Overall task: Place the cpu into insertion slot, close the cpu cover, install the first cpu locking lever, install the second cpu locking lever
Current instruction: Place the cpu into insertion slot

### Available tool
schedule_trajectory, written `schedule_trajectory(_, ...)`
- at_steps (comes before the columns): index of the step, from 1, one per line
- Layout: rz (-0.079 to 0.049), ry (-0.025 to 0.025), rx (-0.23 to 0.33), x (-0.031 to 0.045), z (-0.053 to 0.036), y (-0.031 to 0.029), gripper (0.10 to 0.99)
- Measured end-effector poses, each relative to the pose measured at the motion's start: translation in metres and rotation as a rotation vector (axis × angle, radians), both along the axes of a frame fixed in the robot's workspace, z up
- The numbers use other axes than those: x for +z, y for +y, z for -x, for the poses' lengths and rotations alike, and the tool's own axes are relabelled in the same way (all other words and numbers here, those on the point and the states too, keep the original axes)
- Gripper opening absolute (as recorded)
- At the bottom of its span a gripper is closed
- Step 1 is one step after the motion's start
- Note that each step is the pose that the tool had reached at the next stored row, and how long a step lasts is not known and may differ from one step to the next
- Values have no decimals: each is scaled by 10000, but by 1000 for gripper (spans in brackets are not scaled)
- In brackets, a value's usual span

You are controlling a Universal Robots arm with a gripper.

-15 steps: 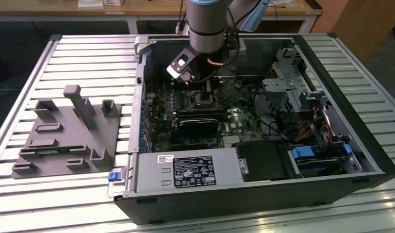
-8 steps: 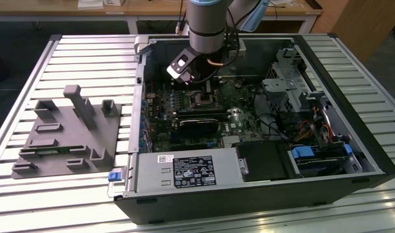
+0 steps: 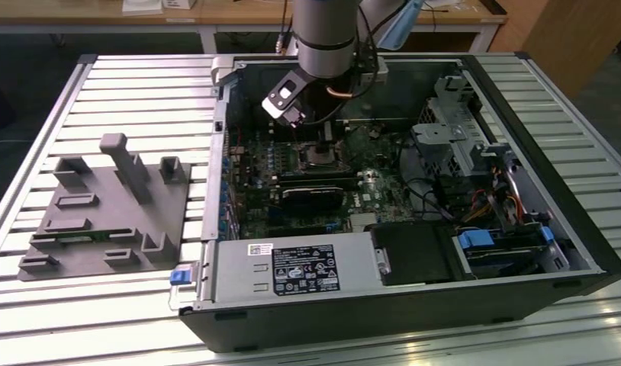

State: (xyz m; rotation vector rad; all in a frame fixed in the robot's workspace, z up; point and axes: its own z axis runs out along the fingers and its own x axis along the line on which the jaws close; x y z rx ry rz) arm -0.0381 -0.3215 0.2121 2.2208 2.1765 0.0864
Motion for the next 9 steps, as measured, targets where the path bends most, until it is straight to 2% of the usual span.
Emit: schedule_trajectory(9, 1, -10, 1, 280, 0, 0, 106)
